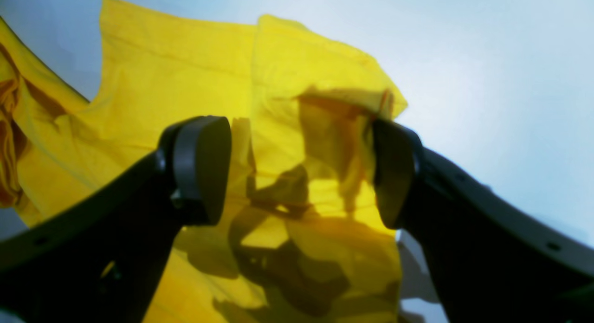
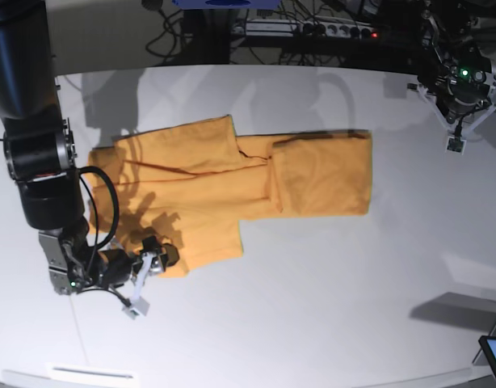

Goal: Fold the T-shirt properly
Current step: 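Move the right gripper to the shirt's sleeve end and pinch its edge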

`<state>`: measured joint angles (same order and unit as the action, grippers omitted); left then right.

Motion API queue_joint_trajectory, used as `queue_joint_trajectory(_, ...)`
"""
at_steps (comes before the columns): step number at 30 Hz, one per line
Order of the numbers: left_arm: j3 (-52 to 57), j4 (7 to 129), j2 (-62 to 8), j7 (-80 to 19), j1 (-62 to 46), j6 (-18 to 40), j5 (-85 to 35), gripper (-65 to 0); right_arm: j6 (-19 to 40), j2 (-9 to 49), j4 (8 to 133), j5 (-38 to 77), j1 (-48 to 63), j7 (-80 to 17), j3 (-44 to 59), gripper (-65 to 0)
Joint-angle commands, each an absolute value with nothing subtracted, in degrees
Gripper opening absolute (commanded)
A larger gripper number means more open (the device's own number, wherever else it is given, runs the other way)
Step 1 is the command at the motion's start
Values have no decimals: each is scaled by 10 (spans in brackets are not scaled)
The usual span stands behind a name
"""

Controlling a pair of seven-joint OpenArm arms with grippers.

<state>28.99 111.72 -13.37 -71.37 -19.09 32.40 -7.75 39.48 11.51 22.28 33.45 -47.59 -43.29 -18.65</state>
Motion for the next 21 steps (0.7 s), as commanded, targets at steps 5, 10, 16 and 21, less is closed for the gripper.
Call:
queue_joint_trajectory(5, 291, 1127, -142, -710, -190, 321, -76, -650, 400, 119, 232, 341, -501, -424, -186, -296)
queue_joint_trajectory(10, 291, 1127, -142, -710, -188, 321, -76, -650, 400, 121, 232, 341, -501, -423, -186, -582)
queue_joint_trajectory(16, 291, 1127, -142, -710, -189, 321, -76, -650, 400, 123, 233, 341, -501, -423, -186, -647)
queue_joint_trajectory(21, 291, 1127, -142, -710, -189, 321, -76, -650, 400, 129, 233, 340, -499, -427, -187, -647)
